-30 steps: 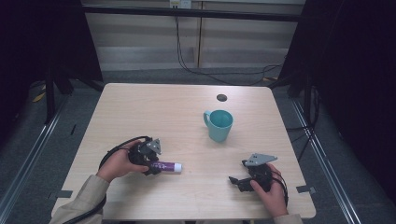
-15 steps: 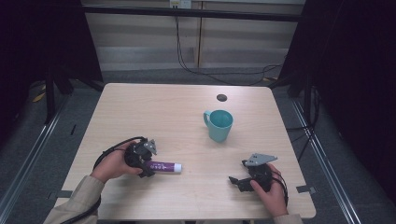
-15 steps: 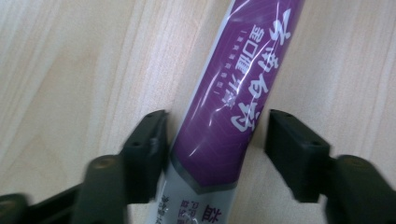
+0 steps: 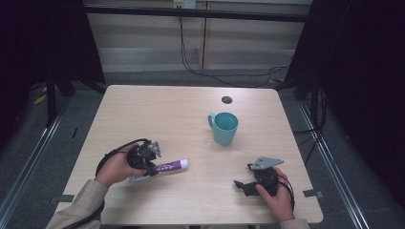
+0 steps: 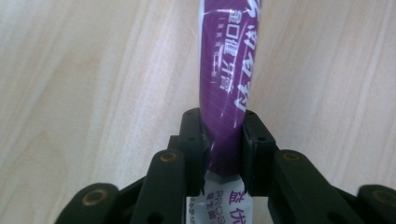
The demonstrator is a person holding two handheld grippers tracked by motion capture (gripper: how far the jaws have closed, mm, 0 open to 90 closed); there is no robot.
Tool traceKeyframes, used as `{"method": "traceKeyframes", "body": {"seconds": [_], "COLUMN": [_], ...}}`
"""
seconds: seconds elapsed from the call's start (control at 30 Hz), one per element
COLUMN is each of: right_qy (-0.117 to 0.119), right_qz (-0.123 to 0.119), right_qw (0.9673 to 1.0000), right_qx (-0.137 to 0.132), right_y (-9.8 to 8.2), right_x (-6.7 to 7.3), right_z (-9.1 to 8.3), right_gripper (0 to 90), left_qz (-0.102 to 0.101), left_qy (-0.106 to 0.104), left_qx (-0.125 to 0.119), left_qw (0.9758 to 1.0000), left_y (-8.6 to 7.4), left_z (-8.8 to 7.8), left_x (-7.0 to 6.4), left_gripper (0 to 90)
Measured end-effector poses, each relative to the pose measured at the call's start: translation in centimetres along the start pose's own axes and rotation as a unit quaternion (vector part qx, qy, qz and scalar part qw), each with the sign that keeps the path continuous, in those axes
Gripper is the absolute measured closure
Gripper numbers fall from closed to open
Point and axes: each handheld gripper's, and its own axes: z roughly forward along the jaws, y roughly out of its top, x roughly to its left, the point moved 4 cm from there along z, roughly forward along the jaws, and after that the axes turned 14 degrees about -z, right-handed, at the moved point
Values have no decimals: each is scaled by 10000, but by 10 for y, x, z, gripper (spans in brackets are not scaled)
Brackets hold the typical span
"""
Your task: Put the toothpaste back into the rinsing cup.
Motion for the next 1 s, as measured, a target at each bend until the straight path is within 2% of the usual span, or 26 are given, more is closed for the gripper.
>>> {"method": "traceKeyframes", "body": {"seconds": [0.23,0.27,0.33,0.47,0.5,0.6,0.63,0.67,0.77,0.8,0.83,0.87,0.9,0.93,0.97,1.0], "right_qy": [2,-3,-4,1,11,112,95,239,373,436,500,560,560,705,745,745], "right_qz": [-13,-13,-9,2,-16,-108,-173,-237,-308,-542,-620,-721,-721,-929,-1060,-1060], "right_qw": [10000,10000,10000,10000,10000,9996,9994,9992,9987,9974,9967,9956,9956,9929,9911,9911], "right_qx": [5,9,9,40,80,228,270,223,167,194,182,197,197,231,317,317], "right_y": [0,0,0,1,1,5,7,13,20,29,34,39,39,49,54,54], "right_x": [0,0,0,0,0,0,0,2,4,6,8,9,9,13,14,14], "right_z": [0,0,0,0,0,-1,-2,-4,-5,-8,-9,-10,-10,-12,-12,-12], "right_gripper": [136,136,135,137,143,162,172,190,202,212,212,214,214,215,215,215], "left_qz": [-112,-34,-21,36,103,113,187,209,223,290,253,308,308,306,306,339], "left_qy": [-132,-21,-21,-85,-107,-128,-124,-142,-183,-152,-160,-146,-146,-219,-219,-222], "left_qx": [-113,-95,-95,-115,-106,-128,-101,-115,-92,-18,-34,-34,-34,-21,-21,-41], "left_qw": [9998,9999,10000,9999,9998,9998,9997,9996,9995,9995,9995,9994,9994,9993,9993,9992], "left_y": [3,7,10,16,18,21,24,27,30,34,35,37,37,41,41,43], "left_z": [-1,-2,-4,-5,-5,-5,-5,-5,-4,-3,-2,-2,-2,-2,-2,-2], "left_x": [-5,-8,-12,-20,-22,-26,-28,-31,-35,-37,-39,-40,-40,-44,-44,-46], "left_gripper": [755,756,756,756,756,756,756,756,756,757,757,757,757,757,757,757]}}
